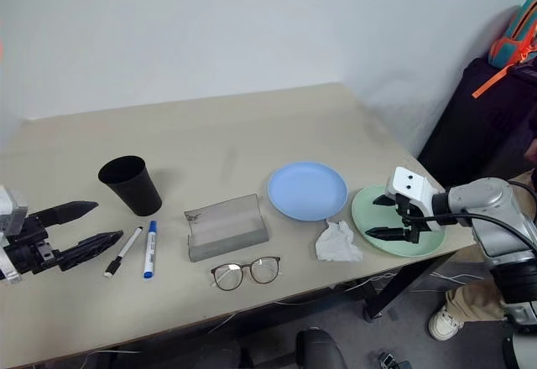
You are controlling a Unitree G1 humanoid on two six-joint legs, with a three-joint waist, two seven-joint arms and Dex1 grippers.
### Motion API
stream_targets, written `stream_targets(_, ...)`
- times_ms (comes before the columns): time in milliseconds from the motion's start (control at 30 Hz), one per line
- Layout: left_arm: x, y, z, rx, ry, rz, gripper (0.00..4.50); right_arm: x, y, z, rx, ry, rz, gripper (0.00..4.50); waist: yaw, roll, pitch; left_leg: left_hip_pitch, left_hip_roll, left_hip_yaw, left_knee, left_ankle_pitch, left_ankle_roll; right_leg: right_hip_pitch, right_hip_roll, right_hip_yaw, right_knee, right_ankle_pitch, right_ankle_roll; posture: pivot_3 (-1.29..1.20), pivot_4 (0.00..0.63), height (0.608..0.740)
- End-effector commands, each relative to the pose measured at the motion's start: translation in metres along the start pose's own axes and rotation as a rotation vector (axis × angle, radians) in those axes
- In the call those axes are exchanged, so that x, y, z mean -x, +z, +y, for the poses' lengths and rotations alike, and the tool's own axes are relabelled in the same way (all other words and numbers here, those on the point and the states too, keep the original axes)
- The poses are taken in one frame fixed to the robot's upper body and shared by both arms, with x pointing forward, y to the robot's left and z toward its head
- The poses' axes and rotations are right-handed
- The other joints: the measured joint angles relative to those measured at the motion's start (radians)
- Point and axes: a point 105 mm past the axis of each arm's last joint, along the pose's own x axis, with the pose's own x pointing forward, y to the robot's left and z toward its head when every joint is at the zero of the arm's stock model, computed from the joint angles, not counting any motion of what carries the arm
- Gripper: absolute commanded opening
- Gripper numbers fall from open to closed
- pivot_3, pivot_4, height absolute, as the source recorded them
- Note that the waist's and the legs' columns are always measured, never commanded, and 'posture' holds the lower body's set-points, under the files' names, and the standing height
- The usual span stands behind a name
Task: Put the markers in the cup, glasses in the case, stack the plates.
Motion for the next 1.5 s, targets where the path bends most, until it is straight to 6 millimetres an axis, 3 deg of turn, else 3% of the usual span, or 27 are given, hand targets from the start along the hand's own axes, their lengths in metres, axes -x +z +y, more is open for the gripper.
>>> stream_targets(33, -0.005, 0.003, -0.001, -0.045, -0.001, -0.016, 4.49, 0.007, 0.005, -0.006, 0.058, -0.081, 0.022, 4.18, 0.0, 0.0, 0.0, 0.0, 0.0, 0.0, 0.0, 0.0, 0.0, 0.0, 0.0, 0.0, 0.0, 0.0, 0.0, 0.0, 0.0, 0.738)
stream_targets(667, -0.01, 0.002, 0.0, -0.05, -0.01, -0.027, 4.49, -0.027, -0.016, 0.016, 0.016, -0.086, 0.108, 4.18, 0.0, -0.001, 0.0, -0.001, 0.001, 0.001, 0.0, 0.0, 0.0, -0.001, 0.0, 0.0, -0.001, 0.0, 0.0, 0.0, 0.0, 0.738)
stream_targets(767, -0.009, 0.002, -0.001, -0.048, -0.009, -0.027, 4.5, -0.029, -0.021, 0.018, 0.015, -0.081, 0.125, 3.6, 0.0, -0.001, 0.0, -0.001, 0.001, 0.001, 0.0, 0.0, 0.0, -0.001, 0.0, 0.0, -0.001, 0.0, 0.0, 0.0, 0.0, 0.738)
stream_targets(1033, -0.01, 0.003, -0.002, -0.053, -0.007, -0.03, 4.5, -0.033, -0.026, 0.015, 0.008, -0.098, 0.146, 0.8, -0.002, -0.004, -0.001, 0.0, 0.001, 0.001, 0.0, 0.0, 0.0, -0.001, 0.0, 0.0, -0.001, 0.0, 0.0, 0.0, 0.0, 0.738)
stream_targets(1133, -0.01, 0.003, -0.002, -0.053, -0.008, -0.032, 4.5, -0.033, -0.026, 0.013, 0.012, -0.105, 0.148, 0.03, -0.006, -0.009, -0.002, 0.001, 0.005, 0.001, 0.0, 0.0, 0.0, -0.001, 0.0, -0.002, -0.002, 0.0, 0.0, 0.0, 0.0, 0.738)
stream_targets(1333, -0.011, 0.003, -0.002, -0.055, -0.006, -0.032, 4.5, -0.03, -0.022, -0.004, 0.043, -0.154, 0.155, 0.03, -0.002, -0.006, -0.003, -0.003, 0.021, 0.002, 0.003, 0.0, 0.0, 0.001, -0.004, -0.033, -0.023, 0.0, 0.0, 0.0, 0.0, 0.738)
stream_targets(1500, -0.014, 0.003, -0.003, -0.055, -0.005, -0.035, 4.5, -0.025, -0.007, -0.04, 0.101, -0.298, 0.128, 0.03, -0.002, 0.004, -0.002, -0.012, 0.037, 0.003, 0.002, 0.0, -0.001, 0.0, -0.007, -0.054, -0.039, 0.0, 0.001, 0.0, 0.0, 0.738)
